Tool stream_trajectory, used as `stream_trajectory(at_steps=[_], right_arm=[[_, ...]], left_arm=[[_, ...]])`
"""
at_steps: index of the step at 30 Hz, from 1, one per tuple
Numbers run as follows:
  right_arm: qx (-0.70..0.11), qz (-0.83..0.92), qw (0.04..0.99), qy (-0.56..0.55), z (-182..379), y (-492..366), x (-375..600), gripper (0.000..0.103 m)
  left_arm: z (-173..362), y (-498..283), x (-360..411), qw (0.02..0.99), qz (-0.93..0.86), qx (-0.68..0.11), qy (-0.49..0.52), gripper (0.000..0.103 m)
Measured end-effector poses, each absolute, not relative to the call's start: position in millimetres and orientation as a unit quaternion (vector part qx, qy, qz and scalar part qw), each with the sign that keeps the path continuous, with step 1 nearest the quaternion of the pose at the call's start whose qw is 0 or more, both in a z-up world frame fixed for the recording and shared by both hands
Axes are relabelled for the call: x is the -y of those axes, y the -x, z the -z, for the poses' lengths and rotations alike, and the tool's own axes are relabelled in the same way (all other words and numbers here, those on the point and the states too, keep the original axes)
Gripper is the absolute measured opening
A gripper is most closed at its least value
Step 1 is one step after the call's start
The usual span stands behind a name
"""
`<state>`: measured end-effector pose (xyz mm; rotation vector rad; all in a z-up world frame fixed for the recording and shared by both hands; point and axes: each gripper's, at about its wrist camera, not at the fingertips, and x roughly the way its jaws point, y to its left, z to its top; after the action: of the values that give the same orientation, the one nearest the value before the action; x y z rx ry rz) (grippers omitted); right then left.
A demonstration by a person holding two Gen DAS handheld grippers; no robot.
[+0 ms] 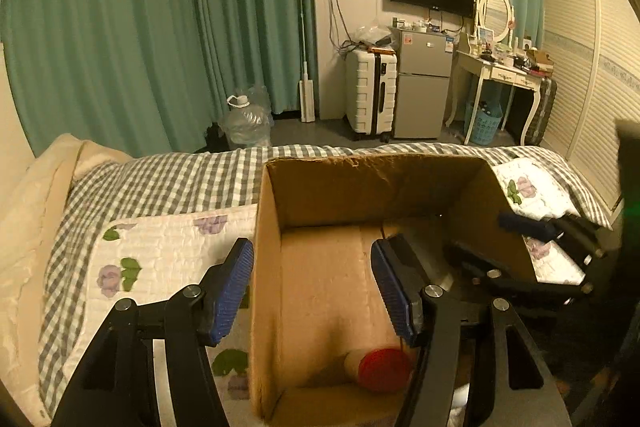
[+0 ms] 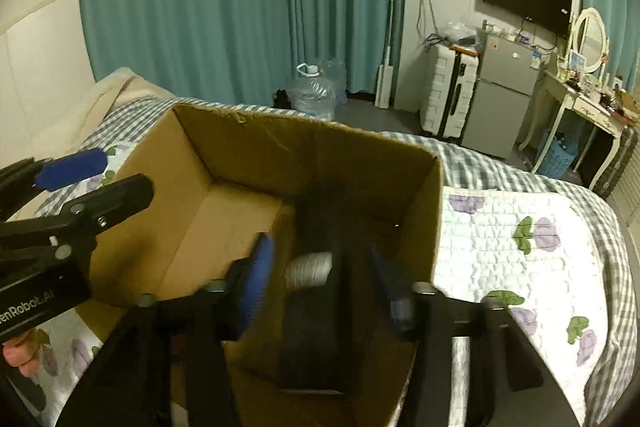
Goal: Organize rigid objects
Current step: 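Lower both held bottles into the cardboard box and open both tools, then grasp the white charger with right tool while left tool grasps black charger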
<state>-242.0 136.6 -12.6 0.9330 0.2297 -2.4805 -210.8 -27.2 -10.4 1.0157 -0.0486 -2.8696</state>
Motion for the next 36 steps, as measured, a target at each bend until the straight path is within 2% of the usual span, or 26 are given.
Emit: stream_trajectory(at_steps=[1,5,7,9,13,16,20,28,36], right_arm=[[-0.079,0.907,0.238,-0.338,9,239,-140,0.069],[-0.066,0.916,0.229,-0.323,-24,221,-158,0.069],[-0.068,0.919,0.223,-0.316,-40,210,-164,0.073],[-0.073,0.925,0.213,-0.308,-61,192,-172,0.076],[-0.072,0.930,0.206,-0.295,-96,153,-186,0.082],[-0.082,0.936,0.200,-0.277,-118,115,-196,0.091],[-0.083,0.939,0.204,-0.264,-136,66,-208,0.095],[-0.113,0.933,0.212,-0.270,-117,6,-203,0.100],[-0.129,0.906,0.209,-0.344,-26,9,-198,0.100]], left_arm=[[7,208,26,0.050,0.942,0.017,-0.332,0.064],[-12,182,24,0.061,0.945,0.016,-0.321,0.064],[-25,164,22,0.068,0.948,0.017,-0.309,0.064],[-40,142,20,0.068,0.951,0.018,-0.302,0.068],[-60,105,15,0.069,0.953,0.020,-0.294,0.069],[-67,75,10,0.065,0.953,0.015,-0.296,0.070],[-66,40,1,0.060,0.953,0.012,-0.297,0.071],[-34,-11,-5,0.068,0.950,-0.007,-0.306,0.071],[28,-6,2,0.086,0.934,-0.006,-0.346,0.071]])
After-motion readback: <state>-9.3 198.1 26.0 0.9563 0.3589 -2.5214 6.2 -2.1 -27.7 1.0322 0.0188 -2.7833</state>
